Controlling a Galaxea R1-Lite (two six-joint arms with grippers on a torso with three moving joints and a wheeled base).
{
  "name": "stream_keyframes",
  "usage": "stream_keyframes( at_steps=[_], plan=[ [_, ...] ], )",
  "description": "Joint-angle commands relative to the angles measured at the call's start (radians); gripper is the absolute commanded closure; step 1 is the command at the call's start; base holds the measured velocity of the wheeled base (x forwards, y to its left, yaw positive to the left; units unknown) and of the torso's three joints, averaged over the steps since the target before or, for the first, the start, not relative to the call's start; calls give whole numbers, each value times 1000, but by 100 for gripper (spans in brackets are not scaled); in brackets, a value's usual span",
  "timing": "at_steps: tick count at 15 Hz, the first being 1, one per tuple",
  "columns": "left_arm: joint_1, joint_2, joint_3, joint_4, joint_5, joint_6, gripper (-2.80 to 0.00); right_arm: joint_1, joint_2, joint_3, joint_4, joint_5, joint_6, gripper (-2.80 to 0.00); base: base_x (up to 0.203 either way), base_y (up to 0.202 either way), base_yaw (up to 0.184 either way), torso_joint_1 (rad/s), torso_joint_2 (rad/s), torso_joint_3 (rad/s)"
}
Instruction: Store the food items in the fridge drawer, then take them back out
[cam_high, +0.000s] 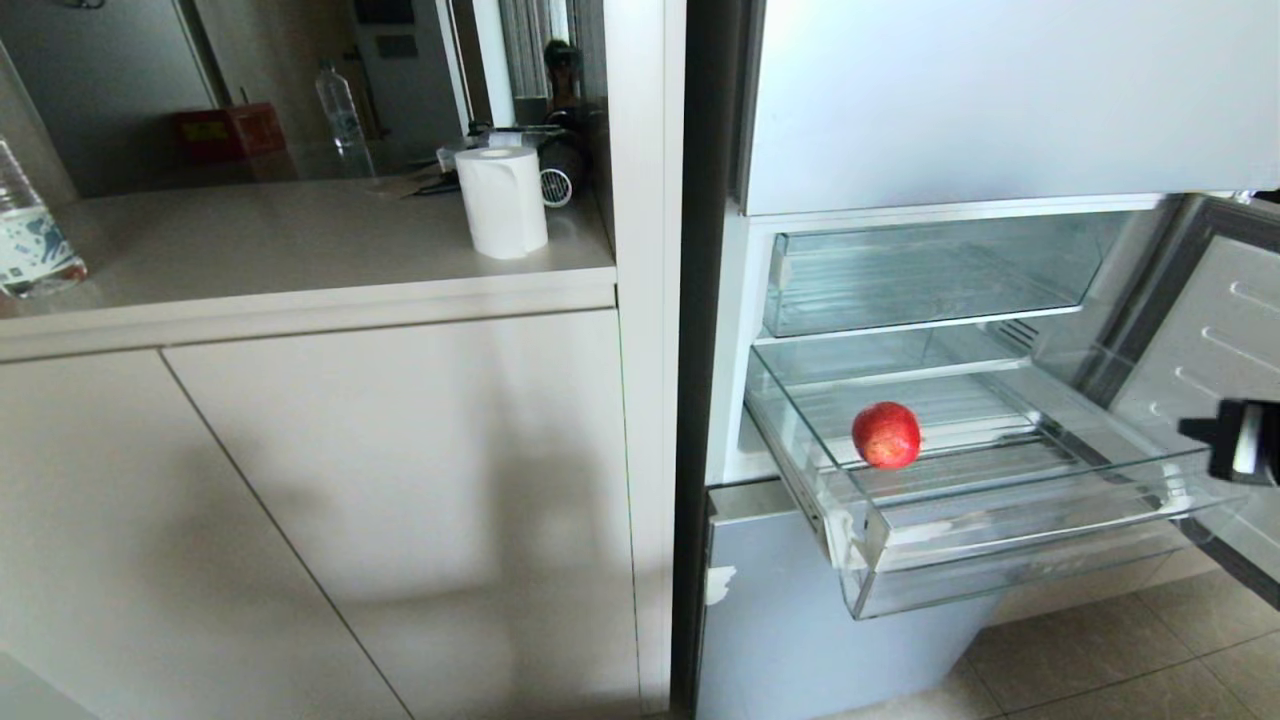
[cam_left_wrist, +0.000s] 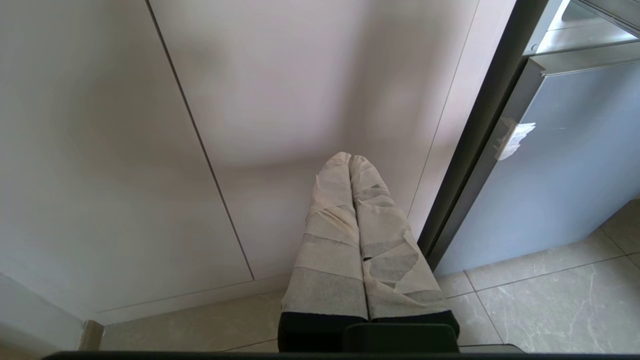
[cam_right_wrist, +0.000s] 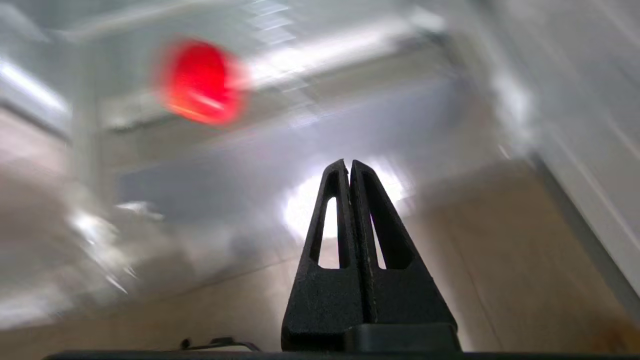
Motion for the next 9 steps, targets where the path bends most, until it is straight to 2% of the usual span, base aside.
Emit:
stream_keyframes(
  at_steps=[1,3,6,9],
  plan=[
    [0,-2,0,1,0,0,0,-197,-285,213,-20,0,-2,0,0,0,0,0,0,0],
    [0,-2,0,1,0,0,0,-319,-348,346,-82,0,-3,0,0,0,0,0,0,0],
    [0,-2,0,1,0,0,0,-446,-367,435,-193,6,-41,0,0,0,0,0,0,0],
    [0,-2,0,1,0,0,0,-495,-368,474,-225,9,-58,0,-1,5,-139,7,4,4]
  ],
)
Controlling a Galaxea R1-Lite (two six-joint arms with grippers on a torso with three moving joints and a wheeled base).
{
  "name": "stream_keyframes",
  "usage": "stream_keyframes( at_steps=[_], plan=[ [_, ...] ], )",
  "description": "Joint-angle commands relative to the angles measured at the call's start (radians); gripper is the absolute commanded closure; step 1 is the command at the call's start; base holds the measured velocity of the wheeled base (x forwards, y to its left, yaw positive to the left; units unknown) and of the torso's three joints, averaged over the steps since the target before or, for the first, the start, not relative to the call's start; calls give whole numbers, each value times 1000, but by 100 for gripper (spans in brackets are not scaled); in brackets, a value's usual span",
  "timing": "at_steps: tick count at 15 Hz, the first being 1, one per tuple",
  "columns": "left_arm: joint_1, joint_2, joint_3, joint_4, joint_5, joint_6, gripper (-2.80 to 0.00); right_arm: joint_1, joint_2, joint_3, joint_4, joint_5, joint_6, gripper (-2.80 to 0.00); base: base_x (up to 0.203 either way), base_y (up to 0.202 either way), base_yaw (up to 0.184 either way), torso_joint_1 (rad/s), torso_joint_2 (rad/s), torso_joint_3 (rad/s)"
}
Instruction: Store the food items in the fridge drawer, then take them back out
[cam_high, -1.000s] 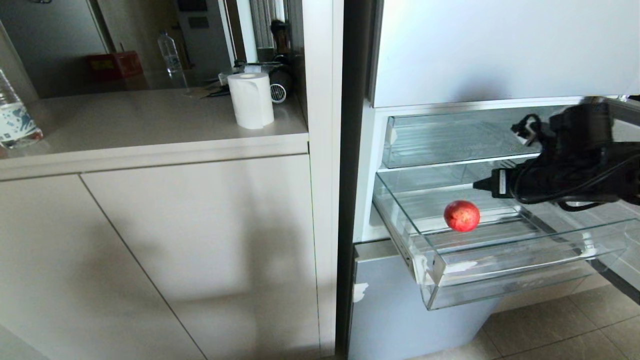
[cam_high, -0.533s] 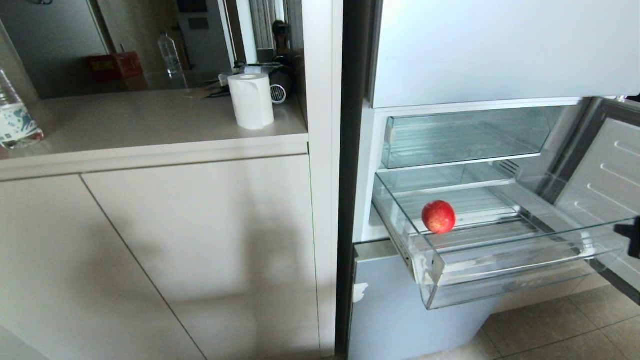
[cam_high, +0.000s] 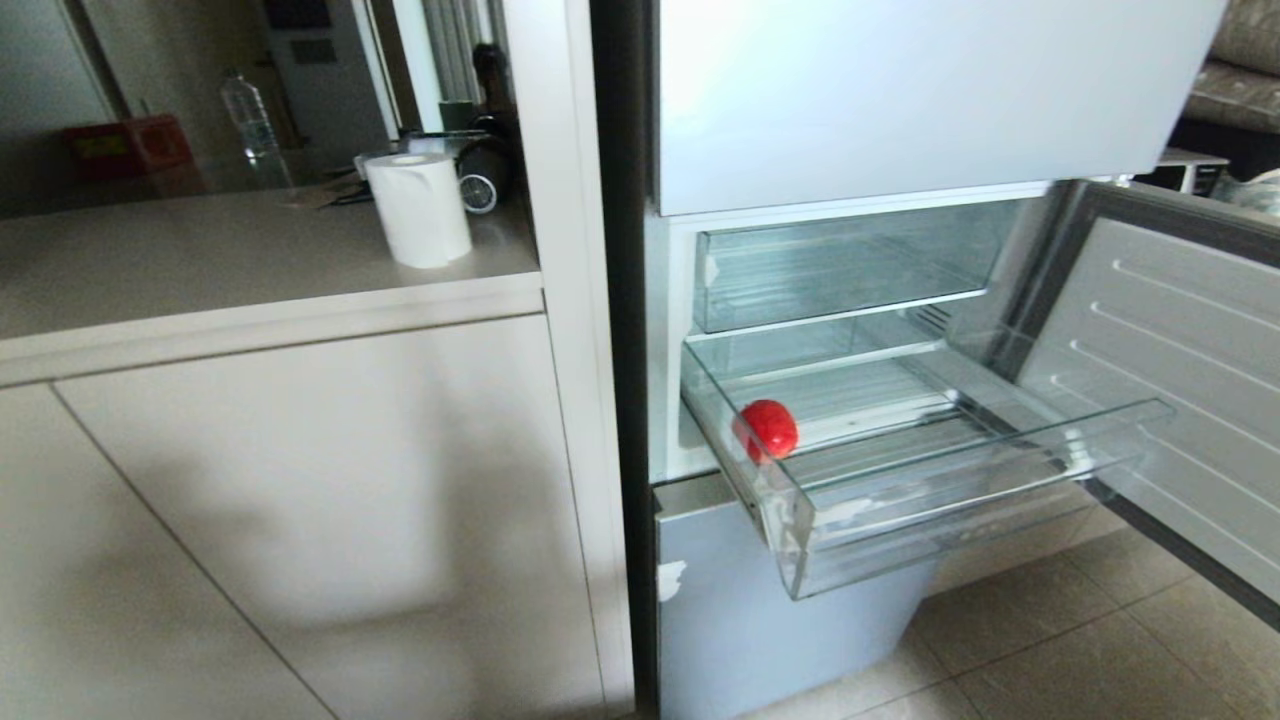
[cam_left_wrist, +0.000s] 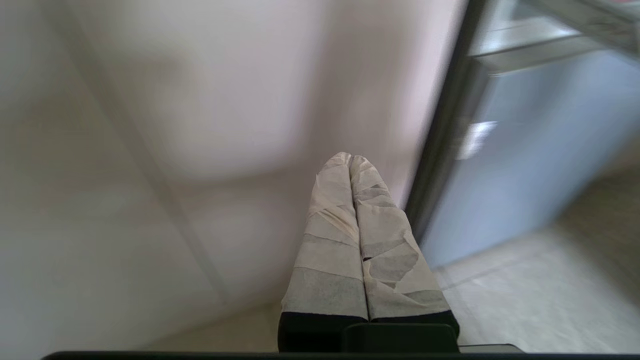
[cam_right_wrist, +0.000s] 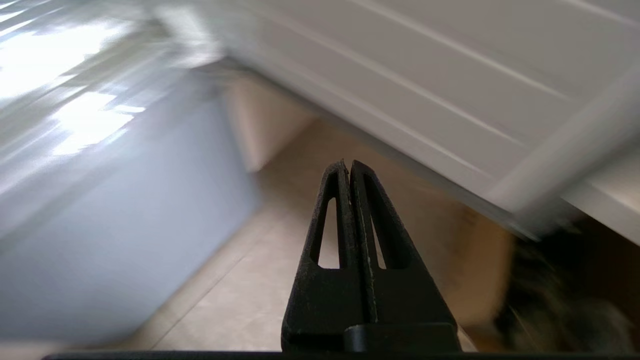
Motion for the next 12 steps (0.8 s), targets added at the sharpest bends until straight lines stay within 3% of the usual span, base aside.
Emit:
stream_keyframes(
  at_steps=[1,7,10,12],
  plan=[
    [0,-2,0,0,0,0,0,-39,-10,21,-2,1,-1,0,-3,6,-178,2,-7,3],
    [0,-2,0,0,0,0,0,-112,32,44,-3,4,-1,0,-2,8,-176,4,0,3],
    [0,-2,0,0,0,0,0,-202,107,12,-9,48,-1,0,-1,7,-159,0,2,1],
    [0,-2,0,0,0,0,0,-274,205,-36,-27,71,2,0,0,2,-41,0,1,4]
  ],
)
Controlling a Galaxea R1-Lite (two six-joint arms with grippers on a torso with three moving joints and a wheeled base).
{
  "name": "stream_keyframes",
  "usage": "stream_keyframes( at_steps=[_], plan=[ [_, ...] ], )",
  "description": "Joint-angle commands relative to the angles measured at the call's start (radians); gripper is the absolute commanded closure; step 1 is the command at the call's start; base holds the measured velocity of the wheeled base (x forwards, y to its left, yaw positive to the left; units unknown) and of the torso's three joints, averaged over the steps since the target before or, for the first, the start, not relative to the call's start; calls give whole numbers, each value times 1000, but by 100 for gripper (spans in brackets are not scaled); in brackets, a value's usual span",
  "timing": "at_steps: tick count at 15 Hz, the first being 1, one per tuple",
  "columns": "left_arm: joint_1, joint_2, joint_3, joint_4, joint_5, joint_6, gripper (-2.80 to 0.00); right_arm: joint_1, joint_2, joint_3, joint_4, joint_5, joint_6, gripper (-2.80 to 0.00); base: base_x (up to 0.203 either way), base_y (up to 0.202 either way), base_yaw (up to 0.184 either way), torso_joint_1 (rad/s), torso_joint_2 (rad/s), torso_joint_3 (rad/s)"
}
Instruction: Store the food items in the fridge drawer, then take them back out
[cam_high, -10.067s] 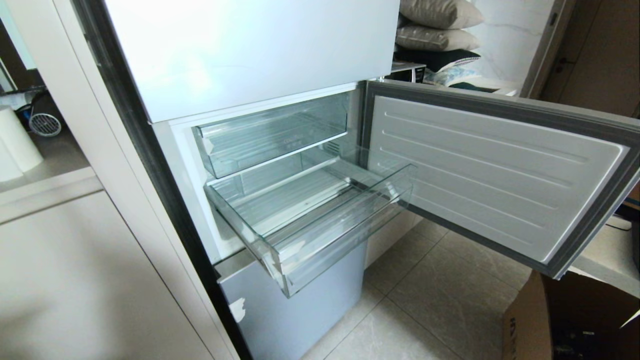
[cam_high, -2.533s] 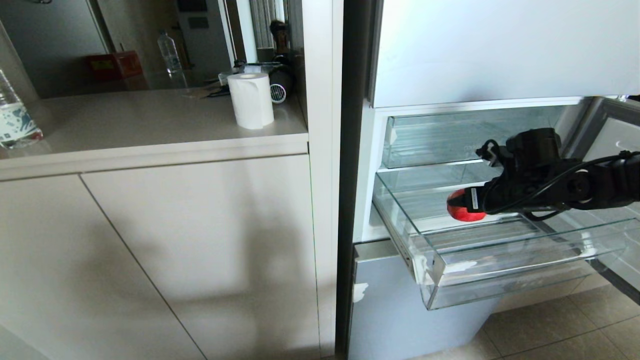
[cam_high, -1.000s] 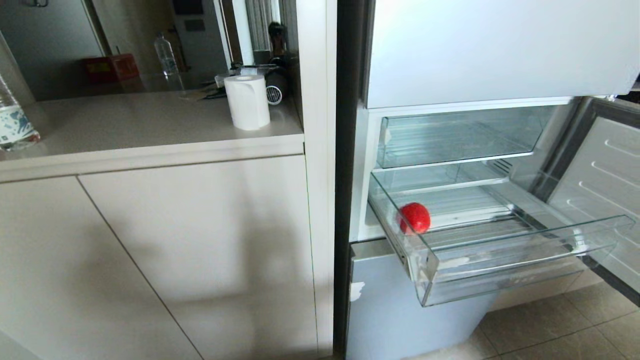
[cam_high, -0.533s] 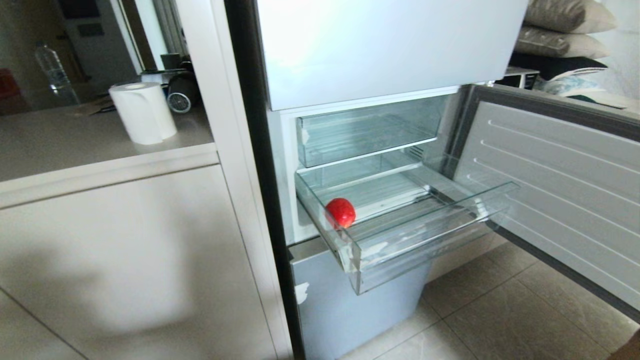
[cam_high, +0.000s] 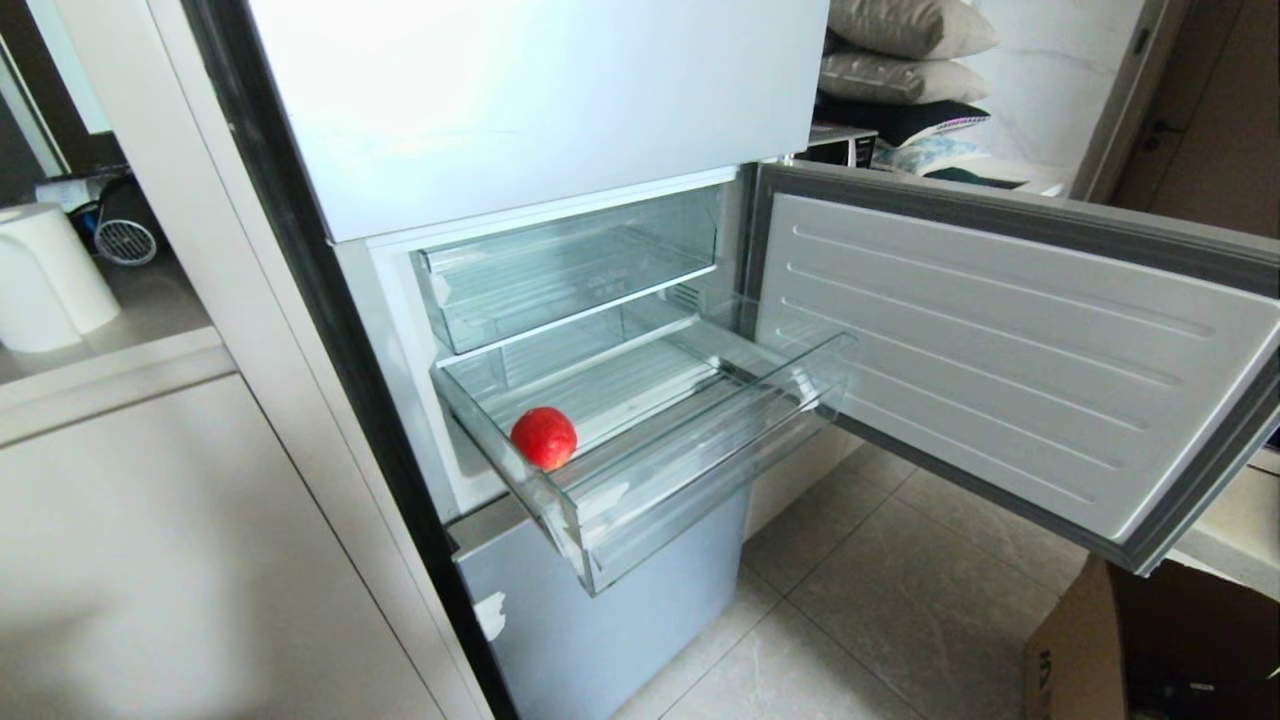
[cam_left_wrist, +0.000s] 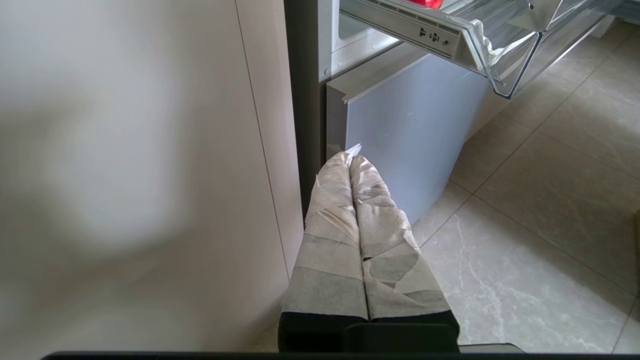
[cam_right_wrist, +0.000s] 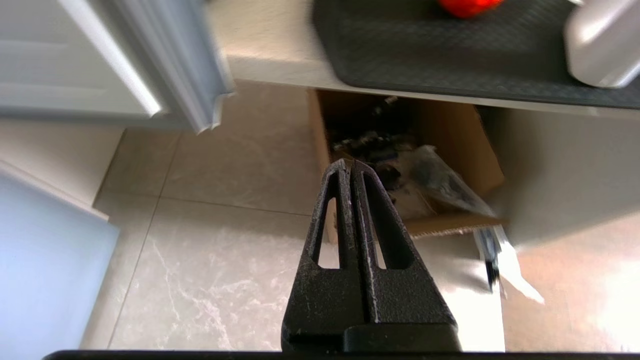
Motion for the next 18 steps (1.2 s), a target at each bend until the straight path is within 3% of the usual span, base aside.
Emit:
stream_keyframes(
  at_steps=[1,8,12,13,16,18],
  plan=[
    [0,-2,0,1,0,0,0,-81,150,-59,-22,11,3,0,0,0,0,0,0,0],
    [0,-2,0,1,0,0,0,-195,546,-179,-312,15,-1,0,0,0,0,0,0,0],
    [0,-2,0,1,0,0,0,-274,742,-342,-355,32,-7,0,0,0,0,0,0,0],
    [0,-2,0,1,0,0,0,-284,777,-364,-358,35,-9,-280,0,0,0,0,0,0],
    [0,-2,0,1,0,0,0,-304,902,-457,-387,41,-9,-280,0,0,0,0,0,0],
    [0,-2,0,1,0,0,0,-306,969,-502,-443,89,-10,-280,0,0,0,0,0,0]
  ],
)
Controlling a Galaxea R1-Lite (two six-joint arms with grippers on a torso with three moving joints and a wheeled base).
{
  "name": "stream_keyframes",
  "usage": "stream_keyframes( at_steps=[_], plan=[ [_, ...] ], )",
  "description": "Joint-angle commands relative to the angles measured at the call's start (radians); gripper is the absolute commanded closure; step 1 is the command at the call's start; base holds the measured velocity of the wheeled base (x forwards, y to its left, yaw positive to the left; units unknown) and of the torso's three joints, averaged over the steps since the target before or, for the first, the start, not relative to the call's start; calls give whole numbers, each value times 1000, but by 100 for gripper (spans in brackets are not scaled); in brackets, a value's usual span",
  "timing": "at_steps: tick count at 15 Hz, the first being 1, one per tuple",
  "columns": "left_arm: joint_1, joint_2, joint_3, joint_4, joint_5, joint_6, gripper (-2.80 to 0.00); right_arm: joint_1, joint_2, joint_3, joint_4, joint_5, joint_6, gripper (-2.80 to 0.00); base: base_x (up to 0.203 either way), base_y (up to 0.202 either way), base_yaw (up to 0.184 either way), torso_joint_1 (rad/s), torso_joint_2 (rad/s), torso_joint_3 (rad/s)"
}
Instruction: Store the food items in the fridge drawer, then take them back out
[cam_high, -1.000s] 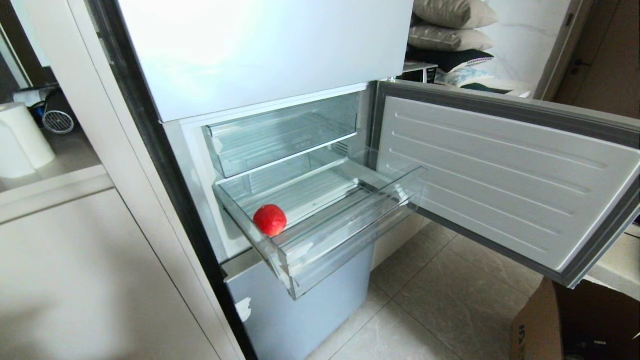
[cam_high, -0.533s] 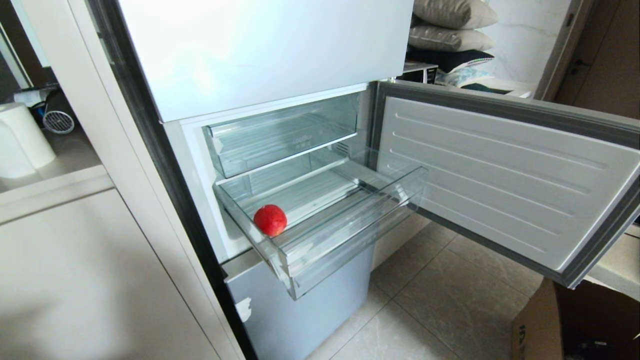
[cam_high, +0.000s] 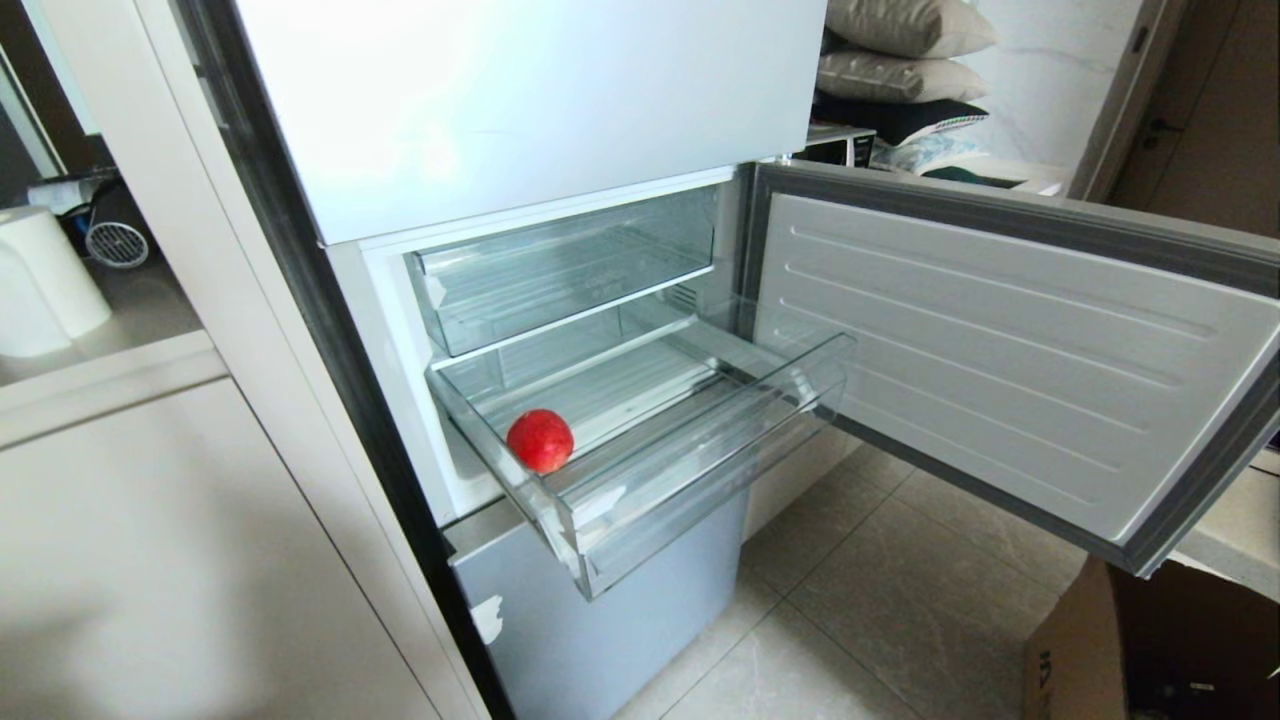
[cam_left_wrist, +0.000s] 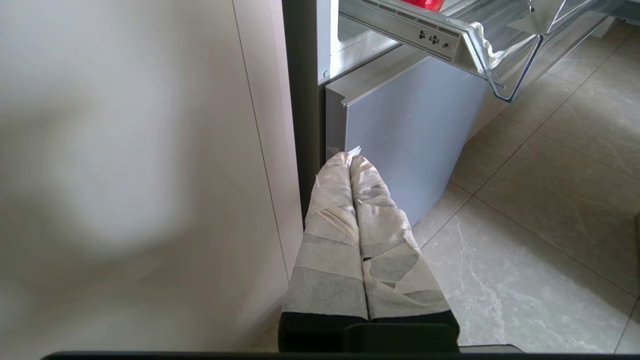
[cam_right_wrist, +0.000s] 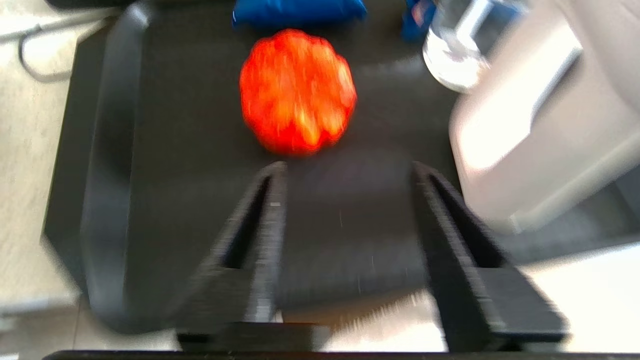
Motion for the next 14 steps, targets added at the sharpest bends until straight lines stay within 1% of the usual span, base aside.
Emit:
stream_keyframes(
  at_steps=[1,2,6,8,14],
  plan=[
    [0,-2,0,1,0,0,0,-3,125,-54,-51,66,-2,-280,0,0,0,0,0,0],
    [0,-2,0,1,0,0,0,-3,154,-86,-61,84,-3,-280,0,0,0,0,0,0],
    [0,-2,0,1,0,0,0,4,233,-178,-88,107,-4,-280,0,0,0,0,0,0],
    [0,-2,0,1,0,0,0,10,273,-220,-93,151,2,-280,0,0,0,0,0,0],
    [0,-2,0,1,0,0,0,62,365,-303,-94,155,8,-280,0,0,0,0,0,0]
  ],
)
